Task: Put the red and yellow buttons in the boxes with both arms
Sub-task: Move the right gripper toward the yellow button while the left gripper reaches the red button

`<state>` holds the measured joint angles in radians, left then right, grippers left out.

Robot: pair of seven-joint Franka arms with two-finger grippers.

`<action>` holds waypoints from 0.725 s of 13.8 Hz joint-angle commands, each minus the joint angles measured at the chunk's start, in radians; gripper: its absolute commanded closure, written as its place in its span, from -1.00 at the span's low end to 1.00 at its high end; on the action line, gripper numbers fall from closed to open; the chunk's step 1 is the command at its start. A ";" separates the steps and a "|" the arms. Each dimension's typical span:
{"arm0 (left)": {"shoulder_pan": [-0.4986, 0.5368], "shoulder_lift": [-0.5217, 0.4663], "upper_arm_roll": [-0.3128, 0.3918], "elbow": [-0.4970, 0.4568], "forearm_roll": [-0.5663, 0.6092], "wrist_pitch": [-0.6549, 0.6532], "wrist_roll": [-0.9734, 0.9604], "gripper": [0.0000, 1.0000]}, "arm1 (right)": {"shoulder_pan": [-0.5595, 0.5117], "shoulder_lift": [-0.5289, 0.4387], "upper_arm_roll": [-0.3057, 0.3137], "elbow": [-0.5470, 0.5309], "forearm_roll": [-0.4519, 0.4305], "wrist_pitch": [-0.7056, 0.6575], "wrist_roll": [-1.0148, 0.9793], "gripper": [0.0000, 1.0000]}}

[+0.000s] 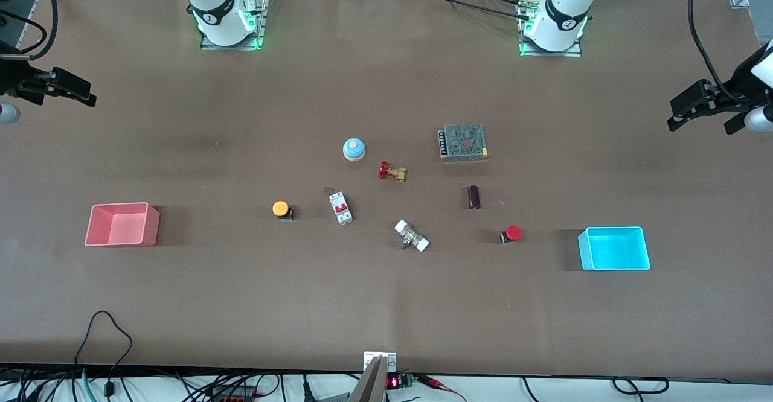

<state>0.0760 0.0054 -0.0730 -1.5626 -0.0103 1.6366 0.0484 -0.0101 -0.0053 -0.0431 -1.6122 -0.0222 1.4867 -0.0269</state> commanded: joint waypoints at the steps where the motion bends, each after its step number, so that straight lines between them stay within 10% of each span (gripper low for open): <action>1: 0.008 0.010 -0.005 0.024 -0.019 -0.017 0.011 -1.00 | -0.007 -0.051 0.008 -0.044 -0.001 -0.019 0.001 -1.00; 10: -0.013 0.175 -0.025 0.021 -0.019 0.124 -0.004 -1.00 | 0.129 0.218 0.011 -0.083 0.008 0.251 0.002 -1.00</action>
<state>0.0693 0.1255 -0.0870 -1.5650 -0.0104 1.7368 0.0470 0.0819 0.1152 -0.0307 -1.7033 -0.0201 1.6559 -0.0262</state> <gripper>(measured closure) 0.000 0.000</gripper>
